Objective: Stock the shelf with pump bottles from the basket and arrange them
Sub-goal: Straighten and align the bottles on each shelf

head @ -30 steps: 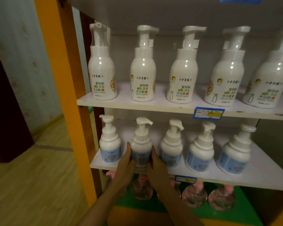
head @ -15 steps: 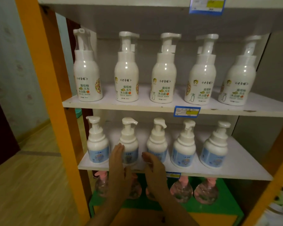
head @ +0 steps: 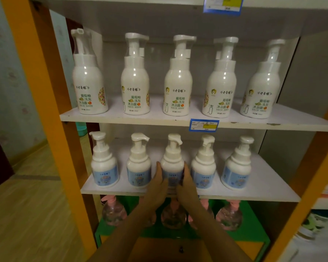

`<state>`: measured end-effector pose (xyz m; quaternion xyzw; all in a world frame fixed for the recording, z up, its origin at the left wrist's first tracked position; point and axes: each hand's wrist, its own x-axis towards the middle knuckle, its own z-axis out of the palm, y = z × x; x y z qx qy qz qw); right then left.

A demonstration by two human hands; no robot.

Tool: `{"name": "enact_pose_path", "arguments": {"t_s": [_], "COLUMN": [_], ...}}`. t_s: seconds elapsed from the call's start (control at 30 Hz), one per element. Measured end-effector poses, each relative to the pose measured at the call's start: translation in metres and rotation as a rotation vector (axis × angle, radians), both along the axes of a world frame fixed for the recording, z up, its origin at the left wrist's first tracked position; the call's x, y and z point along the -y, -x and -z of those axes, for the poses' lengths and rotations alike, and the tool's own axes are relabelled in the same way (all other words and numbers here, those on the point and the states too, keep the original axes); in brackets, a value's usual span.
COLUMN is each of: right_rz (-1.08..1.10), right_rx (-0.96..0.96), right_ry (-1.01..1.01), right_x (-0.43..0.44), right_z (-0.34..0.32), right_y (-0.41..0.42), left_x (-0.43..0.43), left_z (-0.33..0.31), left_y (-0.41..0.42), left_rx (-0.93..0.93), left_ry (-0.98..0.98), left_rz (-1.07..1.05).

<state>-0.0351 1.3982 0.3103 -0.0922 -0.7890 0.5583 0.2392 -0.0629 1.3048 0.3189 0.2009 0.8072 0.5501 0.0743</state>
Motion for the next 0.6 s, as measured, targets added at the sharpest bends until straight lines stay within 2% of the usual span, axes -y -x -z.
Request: {"name": "enact_pose_path", "arguments": {"t_s": [0.1,0.27,0.6], "right_rz": [0.000,0.015,0.034], "right_rx": [-0.011,-0.069,0.041], "right_ry": [0.038,-0.023,-0.080], "right_x": [-0.004,-0.003,-0.009], "right_z": [0.003,0.005,0.004], "right_y": [-0.005,-0.007,-0.013], "left_x": [0.000,-0.006,-0.008], "left_z": [0.001,0.000,0.007], "left_y": [-0.003,-0.004,-0.002], "left_rx": [0.015,0.006,-0.049], "left_ry": [-0.026,-0.050,-0.086], "left_rz": [-0.001,-0.001,0.007]}}
